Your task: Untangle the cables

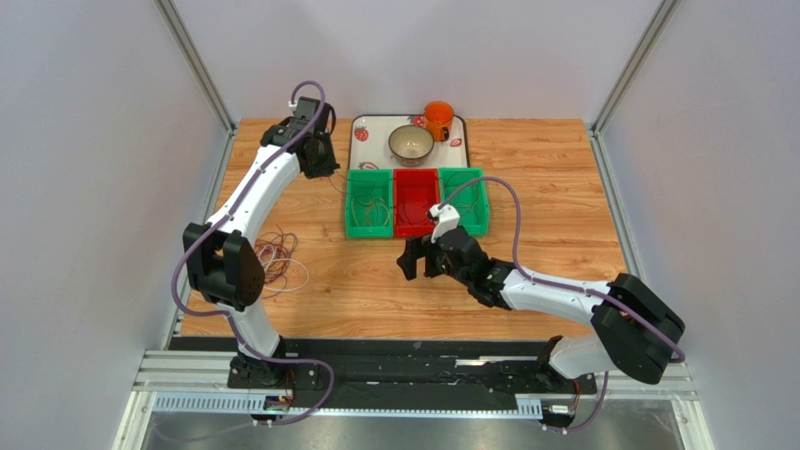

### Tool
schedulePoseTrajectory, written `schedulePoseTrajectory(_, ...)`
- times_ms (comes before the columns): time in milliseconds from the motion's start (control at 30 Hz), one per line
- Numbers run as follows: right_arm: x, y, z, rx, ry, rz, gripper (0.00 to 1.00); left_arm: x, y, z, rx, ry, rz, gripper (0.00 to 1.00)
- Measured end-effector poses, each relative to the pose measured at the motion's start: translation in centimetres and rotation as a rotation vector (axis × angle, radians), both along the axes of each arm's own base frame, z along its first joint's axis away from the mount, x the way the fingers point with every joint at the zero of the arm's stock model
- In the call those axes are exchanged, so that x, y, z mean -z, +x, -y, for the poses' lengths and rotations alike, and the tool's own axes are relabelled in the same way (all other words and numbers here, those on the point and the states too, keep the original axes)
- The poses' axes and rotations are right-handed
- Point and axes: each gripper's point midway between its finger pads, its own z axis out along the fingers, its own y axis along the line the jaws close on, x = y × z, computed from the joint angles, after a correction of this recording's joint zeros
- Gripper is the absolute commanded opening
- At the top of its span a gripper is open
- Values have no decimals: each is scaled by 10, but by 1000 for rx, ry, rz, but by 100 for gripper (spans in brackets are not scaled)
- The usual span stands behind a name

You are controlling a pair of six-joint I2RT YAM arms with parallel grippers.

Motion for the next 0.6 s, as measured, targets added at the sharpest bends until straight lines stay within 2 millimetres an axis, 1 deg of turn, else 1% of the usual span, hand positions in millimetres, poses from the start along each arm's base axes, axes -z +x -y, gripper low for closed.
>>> schedulePoseTrajectory(233, 0, 0, 0, 0, -2, -1, 96, 12, 12, -10, -44, 62, 5, 0)
schedulePoseTrajectory(333, 1, 0, 0, 0, -3, -2, 96, 16, 17, -12, -60, 75, 12, 0)
schedulePoseTrajectory(467, 1, 0, 1, 1, -5, -3, 96, 18, 22, -7, -79, 93, 43, 0)
schedulePoseTrajectory(600, 2, 0, 1, 3, -7, -4, 96, 26, 17, 5, -75, 125, 52, 0)
